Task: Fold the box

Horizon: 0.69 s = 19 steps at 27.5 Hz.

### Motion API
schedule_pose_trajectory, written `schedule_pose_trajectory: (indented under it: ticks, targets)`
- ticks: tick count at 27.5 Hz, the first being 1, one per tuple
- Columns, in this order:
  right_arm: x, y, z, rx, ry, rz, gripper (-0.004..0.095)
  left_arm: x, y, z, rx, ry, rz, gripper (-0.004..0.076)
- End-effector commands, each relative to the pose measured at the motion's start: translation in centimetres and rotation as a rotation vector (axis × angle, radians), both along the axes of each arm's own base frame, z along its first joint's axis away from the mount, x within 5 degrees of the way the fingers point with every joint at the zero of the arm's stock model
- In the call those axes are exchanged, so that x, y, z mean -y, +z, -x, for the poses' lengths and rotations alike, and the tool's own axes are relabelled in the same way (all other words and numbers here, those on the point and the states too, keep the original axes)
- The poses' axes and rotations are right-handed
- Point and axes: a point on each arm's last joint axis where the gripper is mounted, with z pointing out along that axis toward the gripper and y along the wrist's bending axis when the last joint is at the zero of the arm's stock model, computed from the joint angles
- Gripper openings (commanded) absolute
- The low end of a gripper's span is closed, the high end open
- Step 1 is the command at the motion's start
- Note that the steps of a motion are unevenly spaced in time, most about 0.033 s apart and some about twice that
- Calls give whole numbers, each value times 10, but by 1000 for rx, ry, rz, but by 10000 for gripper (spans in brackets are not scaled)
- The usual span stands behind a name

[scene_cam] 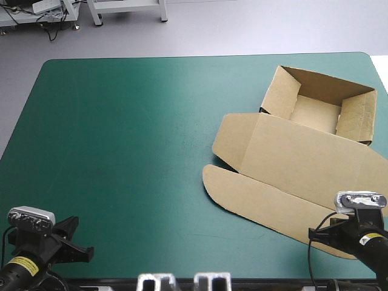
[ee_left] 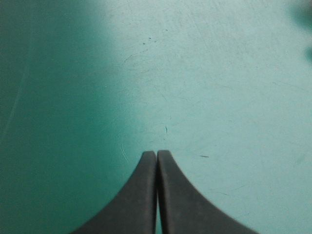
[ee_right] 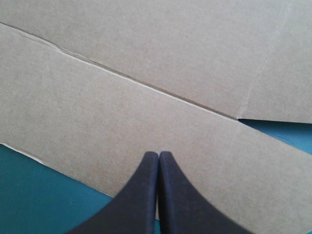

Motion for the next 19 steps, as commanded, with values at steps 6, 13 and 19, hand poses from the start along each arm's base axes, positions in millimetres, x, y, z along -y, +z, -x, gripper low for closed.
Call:
schedule_pose_trajectory:
  ticks: [6, 13, 19]
  targets:
    - [2, 11, -8, 143, -27, 13, -15, 2, 12, -3, 75, -6, 31, -10]
    - [0, 12, -9, 151, -10, -4, -15, 2, 12, -3, 75, -6, 31, -10]
    - [0, 12, -9, 153, -13, -7, -15, 2, 12, -3, 75, -6, 31, -10]
